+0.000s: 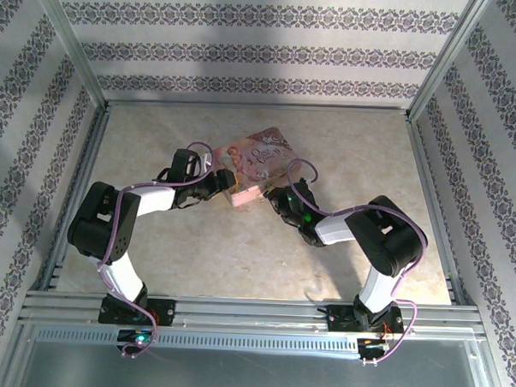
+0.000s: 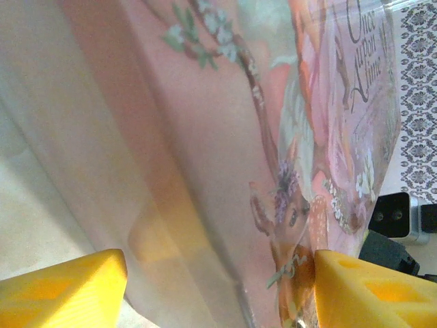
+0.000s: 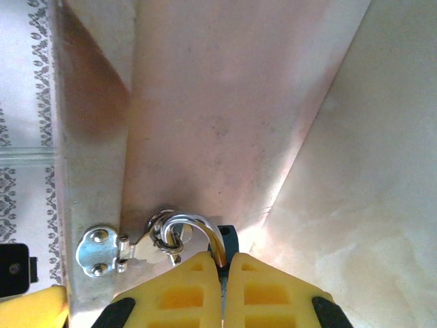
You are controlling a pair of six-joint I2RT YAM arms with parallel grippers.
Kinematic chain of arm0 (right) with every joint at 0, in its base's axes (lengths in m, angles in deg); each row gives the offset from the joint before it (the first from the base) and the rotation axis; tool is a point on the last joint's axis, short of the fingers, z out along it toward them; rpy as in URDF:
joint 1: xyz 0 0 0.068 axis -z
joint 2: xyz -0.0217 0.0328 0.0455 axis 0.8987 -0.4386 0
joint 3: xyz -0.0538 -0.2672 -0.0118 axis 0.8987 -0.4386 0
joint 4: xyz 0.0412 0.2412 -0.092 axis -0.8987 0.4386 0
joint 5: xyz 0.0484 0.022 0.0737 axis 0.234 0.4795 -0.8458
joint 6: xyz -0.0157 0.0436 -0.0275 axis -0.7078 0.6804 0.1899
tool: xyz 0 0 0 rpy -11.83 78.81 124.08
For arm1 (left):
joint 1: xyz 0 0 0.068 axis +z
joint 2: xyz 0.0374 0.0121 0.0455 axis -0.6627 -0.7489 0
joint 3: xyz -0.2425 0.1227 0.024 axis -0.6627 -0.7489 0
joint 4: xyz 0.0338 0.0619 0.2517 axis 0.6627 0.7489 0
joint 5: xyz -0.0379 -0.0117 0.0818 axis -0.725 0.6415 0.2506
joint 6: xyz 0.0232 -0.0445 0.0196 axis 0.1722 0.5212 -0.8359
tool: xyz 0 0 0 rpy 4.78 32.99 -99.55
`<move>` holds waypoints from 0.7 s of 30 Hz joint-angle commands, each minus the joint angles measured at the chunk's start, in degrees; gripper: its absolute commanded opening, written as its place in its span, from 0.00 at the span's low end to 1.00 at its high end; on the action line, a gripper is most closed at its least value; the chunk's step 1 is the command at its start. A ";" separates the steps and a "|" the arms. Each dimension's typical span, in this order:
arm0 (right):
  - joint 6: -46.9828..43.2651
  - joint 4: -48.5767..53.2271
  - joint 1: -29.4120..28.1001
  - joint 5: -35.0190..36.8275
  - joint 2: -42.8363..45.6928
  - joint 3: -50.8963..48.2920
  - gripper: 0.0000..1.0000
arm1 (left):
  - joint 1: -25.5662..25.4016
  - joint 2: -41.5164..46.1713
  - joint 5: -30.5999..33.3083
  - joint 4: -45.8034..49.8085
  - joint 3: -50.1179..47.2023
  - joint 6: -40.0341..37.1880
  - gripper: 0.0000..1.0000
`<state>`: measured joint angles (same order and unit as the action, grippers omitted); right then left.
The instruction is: Unlock a padlock with a key
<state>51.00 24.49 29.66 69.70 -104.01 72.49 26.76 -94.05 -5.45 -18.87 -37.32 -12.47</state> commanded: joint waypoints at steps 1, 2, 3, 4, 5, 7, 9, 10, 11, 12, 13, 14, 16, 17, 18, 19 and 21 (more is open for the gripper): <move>0.91 2.01 2.77 7.19 1.82 0.26 0.00 | -0.35 -1.71 5.50 7.75 -3.14 -2.13 0.70; 0.96 2.07 2.94 7.54 1.95 0.17 0.00 | -0.32 -1.65 5.54 7.78 -3.14 -2.26 0.70; 0.81 2.10 3.18 7.55 2.04 0.17 0.00 | -0.33 -1.57 5.60 7.82 -3.14 -2.19 0.70; 0.67 2.43 3.46 7.54 2.12 0.22 0.00 | -0.29 -1.46 5.62 7.94 -3.14 -2.27 0.70; 0.64 2.49 3.63 7.73 2.09 0.17 0.00 | -0.34 -1.33 5.76 7.95 -3.14 -2.31 0.70; 0.03 2.98 3.91 8.18 2.20 0.21 0.00 | -0.33 -1.12 5.68 8.13 -3.06 -2.29 0.70; -0.42 3.62 4.16 8.75 2.14 0.22 0.00 | -0.25 -1.02 5.62 8.13 -3.07 -2.30 0.70; -0.77 3.76 4.31 8.76 1.97 0.29 0.00 | -0.34 -0.94 5.64 8.09 -2.99 -2.32 0.70; -0.77 3.76 4.43 8.92 1.89 0.22 0.00 | -0.29 -0.93 5.69 8.18 -2.98 -2.28 0.70; -0.78 3.72 4.45 9.06 1.79 0.28 0.00 | -0.25 -0.89 5.64 8.22 -2.98 -2.27 0.70; -1.04 3.72 4.44 9.15 1.70 0.30 0.00 | -0.23 -0.84 5.68 8.30 -3.02 -2.27 0.70; -0.99 3.73 4.48 9.40 1.69 0.30 0.00 | -0.25 -0.84 5.66 8.29 -3.00 -2.30 0.70; -1.40 3.80 4.55 9.67 1.69 0.47 0.00 | -0.32 -0.75 5.77 8.38 -2.98 -2.36 0.70; -1.44 3.73 4.62 9.78 1.69 0.56 0.00 | -0.25 -0.69 5.84 8.48 -2.97 -2.37 0.70; -1.54 3.70 4.68 9.74 1.67 0.80 0.00 | -0.25 -0.62 5.85 8.56 -3.01 -2.51 0.71; -1.68 3.80 4.79 9.68 1.61 1.08 0.00 | -0.29 -0.67 5.92 8.65 -2.97 -2.53 0.70; -1.76 4.13 4.80 9.73 1.52 1.72 0.00 | -0.22 -0.75 5.93 8.66 -2.97 -2.62 0.71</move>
<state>50.46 26.13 31.39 70.42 -103.18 73.08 26.11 -93.94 -5.19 -19.37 -37.54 -13.08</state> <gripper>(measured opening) 0.043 0.708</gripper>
